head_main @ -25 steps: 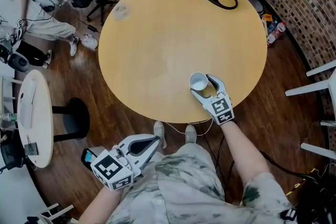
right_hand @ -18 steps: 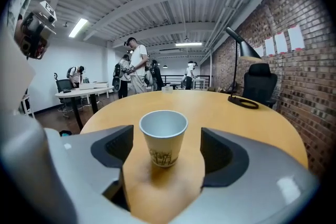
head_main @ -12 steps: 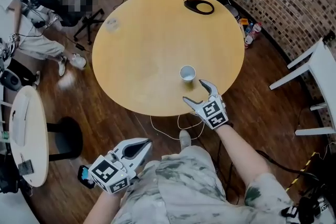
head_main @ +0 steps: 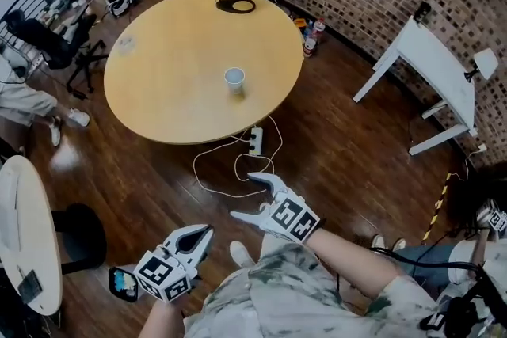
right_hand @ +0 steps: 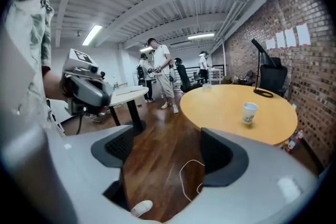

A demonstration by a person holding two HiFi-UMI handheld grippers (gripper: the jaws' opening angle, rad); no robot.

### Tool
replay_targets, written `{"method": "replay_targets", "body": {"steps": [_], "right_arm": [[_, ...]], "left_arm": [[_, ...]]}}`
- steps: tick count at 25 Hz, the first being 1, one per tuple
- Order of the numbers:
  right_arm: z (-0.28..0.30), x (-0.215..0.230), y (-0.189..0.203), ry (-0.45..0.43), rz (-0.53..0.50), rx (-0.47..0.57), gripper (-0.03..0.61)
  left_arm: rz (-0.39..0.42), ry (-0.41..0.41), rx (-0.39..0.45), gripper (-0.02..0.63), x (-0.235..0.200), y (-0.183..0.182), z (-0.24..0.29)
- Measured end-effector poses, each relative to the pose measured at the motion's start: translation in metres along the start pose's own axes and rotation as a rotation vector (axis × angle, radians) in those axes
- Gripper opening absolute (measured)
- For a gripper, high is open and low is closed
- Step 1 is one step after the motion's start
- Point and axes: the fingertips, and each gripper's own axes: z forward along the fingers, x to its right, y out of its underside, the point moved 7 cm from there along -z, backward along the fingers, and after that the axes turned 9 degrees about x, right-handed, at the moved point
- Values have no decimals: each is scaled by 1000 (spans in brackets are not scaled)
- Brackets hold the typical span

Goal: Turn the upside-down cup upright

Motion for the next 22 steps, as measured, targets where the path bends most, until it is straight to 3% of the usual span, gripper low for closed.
{"method": "replay_targets", "body": {"steps": [11,17,22], "right_arm": [[-181,-118,39,-4,69,41,393],[-274,-144,67,0,31,45,385],[-323,-163,91,-28,25,60,380]], "left_arm": [[38,14,20,6,114,42,-2],[55,23,63,6,216,55,32],[47,24,43,6,288,93,42]]}}
